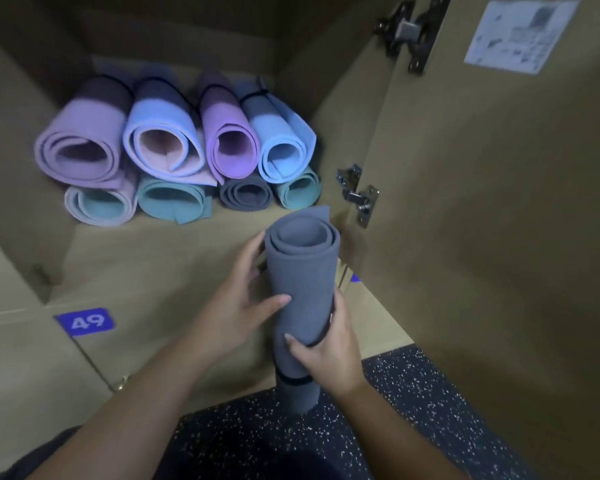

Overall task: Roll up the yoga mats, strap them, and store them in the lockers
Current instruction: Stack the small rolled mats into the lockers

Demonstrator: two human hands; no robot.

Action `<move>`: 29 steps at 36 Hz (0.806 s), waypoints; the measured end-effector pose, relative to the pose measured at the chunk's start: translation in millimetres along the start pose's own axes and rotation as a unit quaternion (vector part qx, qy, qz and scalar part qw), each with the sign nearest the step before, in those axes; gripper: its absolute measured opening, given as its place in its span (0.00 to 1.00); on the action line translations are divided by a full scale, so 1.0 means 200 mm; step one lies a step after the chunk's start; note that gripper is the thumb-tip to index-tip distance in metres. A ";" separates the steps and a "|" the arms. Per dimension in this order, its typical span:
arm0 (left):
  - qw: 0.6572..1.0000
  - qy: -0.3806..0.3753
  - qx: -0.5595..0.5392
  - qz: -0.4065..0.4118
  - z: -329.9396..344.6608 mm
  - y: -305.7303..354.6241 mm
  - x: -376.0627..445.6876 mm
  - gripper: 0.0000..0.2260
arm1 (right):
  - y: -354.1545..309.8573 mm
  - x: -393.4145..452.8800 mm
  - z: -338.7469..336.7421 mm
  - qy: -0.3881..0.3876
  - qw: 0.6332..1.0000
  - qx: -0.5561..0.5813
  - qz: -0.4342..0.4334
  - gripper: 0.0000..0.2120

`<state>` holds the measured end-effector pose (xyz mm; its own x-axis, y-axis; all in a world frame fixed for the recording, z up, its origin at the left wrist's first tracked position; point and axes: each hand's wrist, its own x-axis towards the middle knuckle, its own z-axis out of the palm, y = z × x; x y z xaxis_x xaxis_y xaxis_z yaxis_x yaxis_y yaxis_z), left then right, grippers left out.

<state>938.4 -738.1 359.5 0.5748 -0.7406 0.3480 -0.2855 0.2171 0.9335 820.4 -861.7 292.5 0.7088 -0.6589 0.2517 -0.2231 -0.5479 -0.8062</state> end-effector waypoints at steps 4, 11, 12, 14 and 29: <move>0.999 0.022 -0.029 0.013 0.01 0.04 0.04 0.35 | -0.09 0.07 -0.03 0.018 0.999 -0.014 -0.049 0.50; 0.999 0.044 -0.002 0.012 -0.02 0.06 0.18 0.35 | -0.16 0.20 -0.09 -0.001 0.994 -0.043 -0.097 0.49; 0.999 0.032 0.003 0.006 -0.02 0.04 0.17 0.36 | -0.16 0.21 -0.10 -0.008 0.994 -0.042 -0.097 0.49; 1.000 0.012 0.011 -0.007 -0.01 0.00 0.14 0.37 | -0.16 0.23 -0.12 -0.019 0.994 -0.042 -0.097 0.49; 0.996 0.003 0.063 -0.059 -0.04 0.08 0.00 0.40 | -0.51 0.39 -0.21 -0.002 0.991 0.091 -0.097 0.48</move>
<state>940.1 -730.5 374.9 0.6146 -0.7525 0.2367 -0.3089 0.0466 0.9500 870.0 -880.1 416.8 0.7295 -0.5481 0.4091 0.0411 -0.5618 -0.8262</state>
